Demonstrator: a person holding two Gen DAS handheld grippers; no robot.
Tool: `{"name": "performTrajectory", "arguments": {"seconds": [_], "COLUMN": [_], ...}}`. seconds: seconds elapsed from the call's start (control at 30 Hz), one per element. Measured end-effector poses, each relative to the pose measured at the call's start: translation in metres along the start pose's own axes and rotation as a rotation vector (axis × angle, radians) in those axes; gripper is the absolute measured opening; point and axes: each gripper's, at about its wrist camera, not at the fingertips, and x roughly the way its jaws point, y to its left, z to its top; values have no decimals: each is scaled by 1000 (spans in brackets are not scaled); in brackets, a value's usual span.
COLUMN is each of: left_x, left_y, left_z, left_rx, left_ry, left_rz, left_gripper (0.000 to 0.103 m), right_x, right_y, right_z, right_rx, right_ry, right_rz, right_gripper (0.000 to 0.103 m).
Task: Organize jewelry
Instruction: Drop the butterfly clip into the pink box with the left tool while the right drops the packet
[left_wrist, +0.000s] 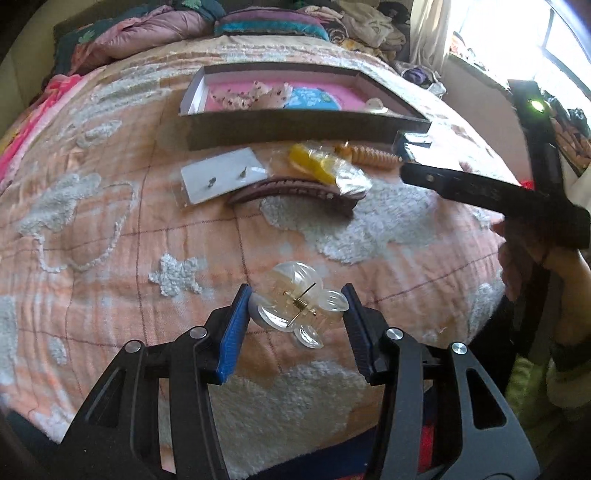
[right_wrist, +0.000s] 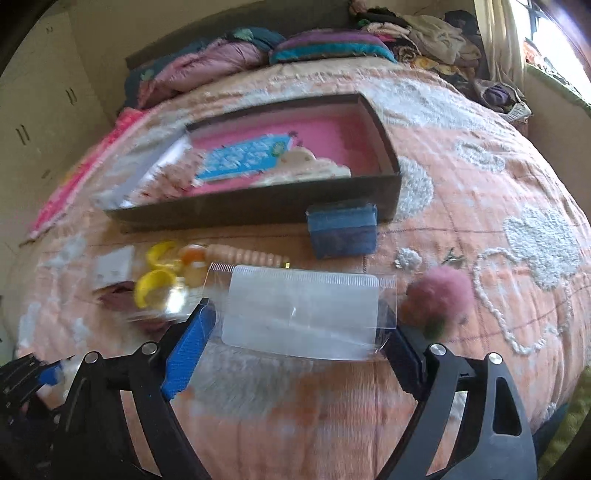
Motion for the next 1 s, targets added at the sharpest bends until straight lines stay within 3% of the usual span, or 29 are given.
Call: {"name": "performTrajectory", "arguments": {"seconds": [0.37,1.0], "left_x": [-10,-34], "left_y": [-16,-34], "left_z": [26,103], "left_rx": [6,20], "left_ry": [-29,-141], "left_rz": [0,-28], "left_gripper": [41,41], "right_x": [-98,-173], "right_y": [-18,-43], "right_z": [9,28], "right_rx": [37,37], "right_ry": [-152,-318], "right_rz": [141,172], "right_gripper": [85,85]}}
